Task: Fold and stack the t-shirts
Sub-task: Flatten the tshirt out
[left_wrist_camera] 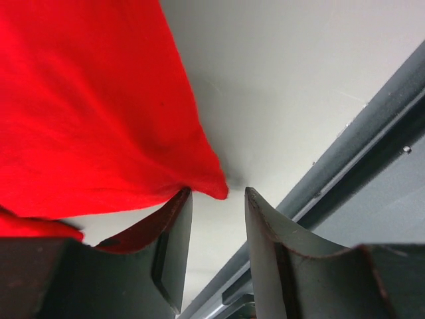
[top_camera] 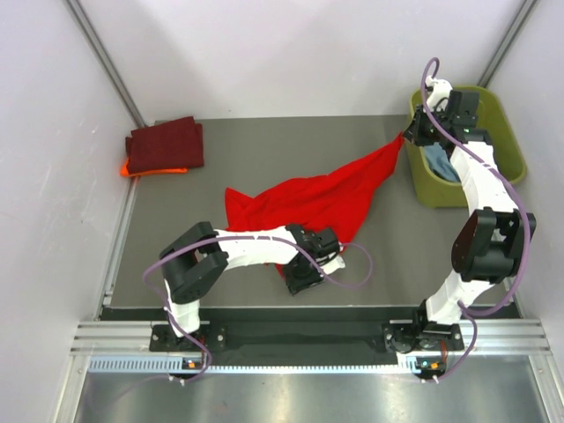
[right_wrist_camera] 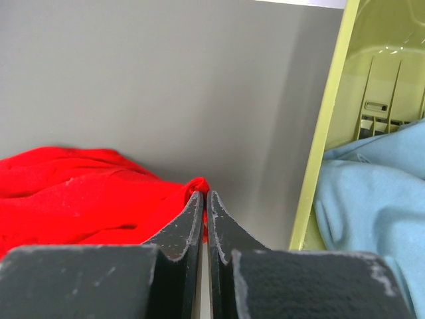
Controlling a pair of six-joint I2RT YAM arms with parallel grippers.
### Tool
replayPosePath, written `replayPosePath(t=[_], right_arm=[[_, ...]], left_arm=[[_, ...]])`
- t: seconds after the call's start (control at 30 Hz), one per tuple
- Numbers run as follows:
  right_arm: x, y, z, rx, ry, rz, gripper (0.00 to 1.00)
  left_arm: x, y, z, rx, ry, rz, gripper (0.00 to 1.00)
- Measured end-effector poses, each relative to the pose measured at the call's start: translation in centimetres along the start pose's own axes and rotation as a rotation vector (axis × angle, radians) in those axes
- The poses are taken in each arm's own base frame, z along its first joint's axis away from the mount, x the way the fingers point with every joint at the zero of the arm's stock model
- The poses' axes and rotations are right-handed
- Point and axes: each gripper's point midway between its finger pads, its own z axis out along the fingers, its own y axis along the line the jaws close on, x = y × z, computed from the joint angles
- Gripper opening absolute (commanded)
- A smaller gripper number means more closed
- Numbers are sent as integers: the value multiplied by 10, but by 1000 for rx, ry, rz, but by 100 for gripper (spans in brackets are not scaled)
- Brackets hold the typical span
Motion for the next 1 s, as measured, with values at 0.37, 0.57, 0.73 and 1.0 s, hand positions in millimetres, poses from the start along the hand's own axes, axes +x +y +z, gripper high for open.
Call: replayPosePath(t=[0.37,0.57,0.73,1.0], right_arm=[[-1,1,-1,-2,-2,-1,0],[-1,2,-4,-2,-5,-3,0],[-1,1,-4,0,-5,-5,0],[-1,1,-6,7,-8,-6,0]], left_arm=[[-7,9,-9,-98,-17,24,43],[-7,9,-5,-94,-7,12,43],[-10,8,5,-86,33,4,43],[-11,12,5,-107,62,-21,0]])
